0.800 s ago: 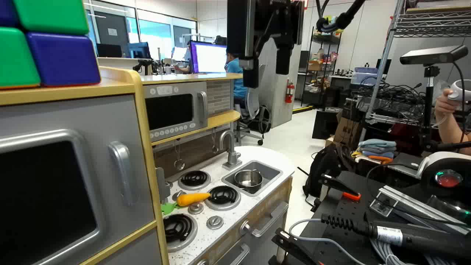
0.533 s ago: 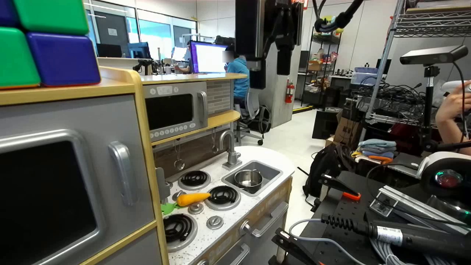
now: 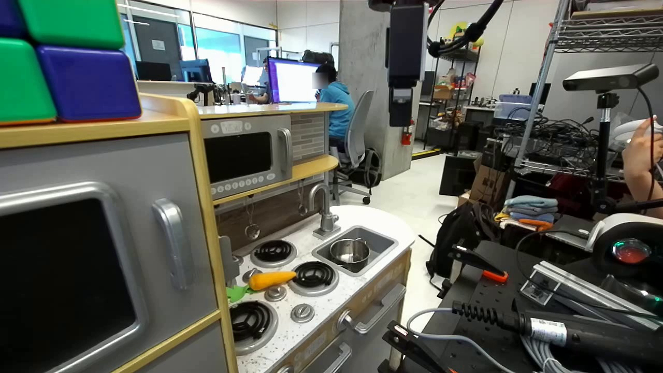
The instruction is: Put the carrot plush toy in the pot
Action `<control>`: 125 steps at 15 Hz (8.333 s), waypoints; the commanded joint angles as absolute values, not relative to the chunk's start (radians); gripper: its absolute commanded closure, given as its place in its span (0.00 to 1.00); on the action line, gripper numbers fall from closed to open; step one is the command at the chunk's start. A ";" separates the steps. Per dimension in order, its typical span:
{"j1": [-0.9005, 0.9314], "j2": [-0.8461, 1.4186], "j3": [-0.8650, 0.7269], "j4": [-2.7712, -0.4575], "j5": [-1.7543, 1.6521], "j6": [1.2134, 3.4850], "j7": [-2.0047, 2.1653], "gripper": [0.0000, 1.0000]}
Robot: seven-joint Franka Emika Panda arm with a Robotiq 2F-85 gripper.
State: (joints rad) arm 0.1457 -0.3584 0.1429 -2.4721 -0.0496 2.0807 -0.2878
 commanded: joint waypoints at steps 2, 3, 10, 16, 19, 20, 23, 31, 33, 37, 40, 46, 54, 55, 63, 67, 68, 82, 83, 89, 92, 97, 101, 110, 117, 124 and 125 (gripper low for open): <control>0.202 -0.361 0.065 -2.471 -0.017 2.046 -0.562 0.00; 0.209 -0.358 0.055 -2.469 -0.018 2.035 -0.617 0.00; 0.206 -0.356 0.066 -2.466 -0.012 1.940 -0.672 0.00; 0.192 -0.249 0.064 -2.510 -0.031 2.416 -0.580 0.00; 0.179 -0.107 0.044 -2.481 -0.013 2.668 -0.555 0.00; 0.167 -0.052 0.044 -2.470 -0.031 2.751 -0.537 0.00; 0.111 0.144 0.036 -2.422 -0.085 2.953 -0.452 0.00; 0.099 0.376 -0.053 -2.271 -0.222 3.030 -0.284 0.00; 0.104 0.409 -0.054 -2.228 -0.224 3.029 -0.260 0.00; 0.052 0.406 -0.011 -2.223 -0.273 3.016 -0.381 0.00; -0.091 0.450 0.128 -2.173 -0.235 2.990 -0.598 0.00; -0.254 0.498 0.281 -2.106 -0.145 2.827 -0.817 0.00; -0.106 0.650 0.146 -2.051 -0.225 3.048 -0.745 0.00; -0.066 0.685 0.113 -2.034 -0.246 3.075 -0.718 0.00; 0.118 0.878 -0.024 -1.870 -0.323 3.106 -0.557 0.00; 0.120 0.938 -0.027 -1.788 -0.332 3.056 -0.502 0.00; 0.111 0.951 -0.017 -1.772 -0.329 3.045 -0.492 0.00; 0.140 1.171 -0.024 -1.456 -0.294 2.979 -0.323 0.00; 0.144 1.184 -0.025 -1.435 -0.294 2.966 -0.315 0.00; 0.149 1.251 -0.025 -1.340 -0.293 2.907 -0.290 0.26; 0.144 1.271 -0.025 -1.314 -0.292 2.889 -0.284 0.43; 0.110 1.285 -0.008 -1.303 -0.277 2.886 -0.279 0.82; 0.076 1.214 -0.005 -1.409 -0.271 2.928 -0.253 0.96; 0.039 0.967 -0.138 -1.848 -0.297 3.127 -0.216 0.97; 0.091 0.958 -0.372 -1.934 -0.193 3.376 -0.136 0.97; 0.119 0.963 -0.365 -1.957 -0.059 3.419 -0.122 0.50; 0.119 0.951 -0.355 -1.968 -0.054 3.420 -0.117 0.43</control>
